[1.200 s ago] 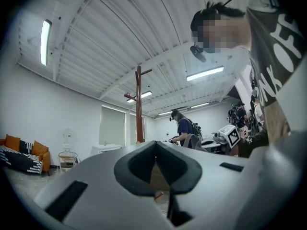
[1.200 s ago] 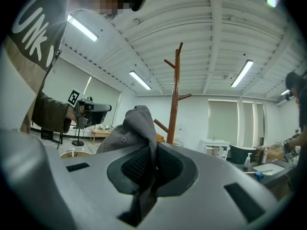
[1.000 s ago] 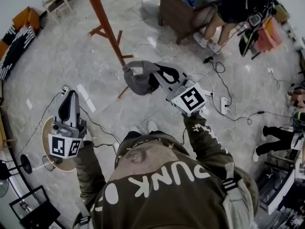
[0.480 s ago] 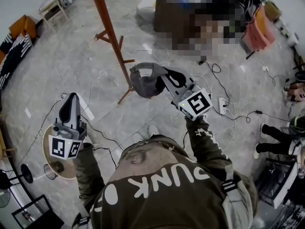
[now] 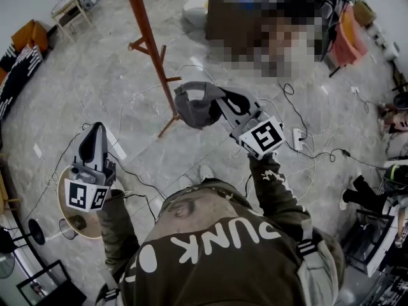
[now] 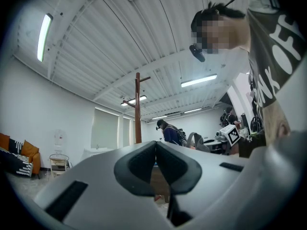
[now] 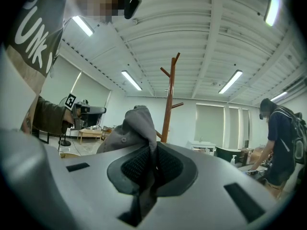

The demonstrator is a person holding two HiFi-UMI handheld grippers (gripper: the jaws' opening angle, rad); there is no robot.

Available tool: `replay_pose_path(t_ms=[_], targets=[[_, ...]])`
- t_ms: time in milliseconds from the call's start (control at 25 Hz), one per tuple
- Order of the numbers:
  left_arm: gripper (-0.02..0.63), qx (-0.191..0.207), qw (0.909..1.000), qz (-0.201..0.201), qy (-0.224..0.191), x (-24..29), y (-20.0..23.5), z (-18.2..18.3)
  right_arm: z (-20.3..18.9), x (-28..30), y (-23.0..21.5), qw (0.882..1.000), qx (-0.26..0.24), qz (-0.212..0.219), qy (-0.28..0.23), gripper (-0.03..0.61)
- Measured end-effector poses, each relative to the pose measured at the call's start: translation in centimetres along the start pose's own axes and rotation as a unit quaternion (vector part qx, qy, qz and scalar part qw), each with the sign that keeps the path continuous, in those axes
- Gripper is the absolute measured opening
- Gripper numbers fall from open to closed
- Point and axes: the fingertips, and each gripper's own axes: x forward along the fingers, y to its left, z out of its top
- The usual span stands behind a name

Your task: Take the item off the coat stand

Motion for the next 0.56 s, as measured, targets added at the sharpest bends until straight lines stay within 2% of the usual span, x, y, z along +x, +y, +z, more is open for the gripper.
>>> replay_pose_path(t_ms=[560], targets=[[0.005,0.0,1.0,0.002,0.001,-0.12,0.35,-0.05,0.53,0.34,-0.02,1.0,0.001,-0.002,-0.003,0.029]])
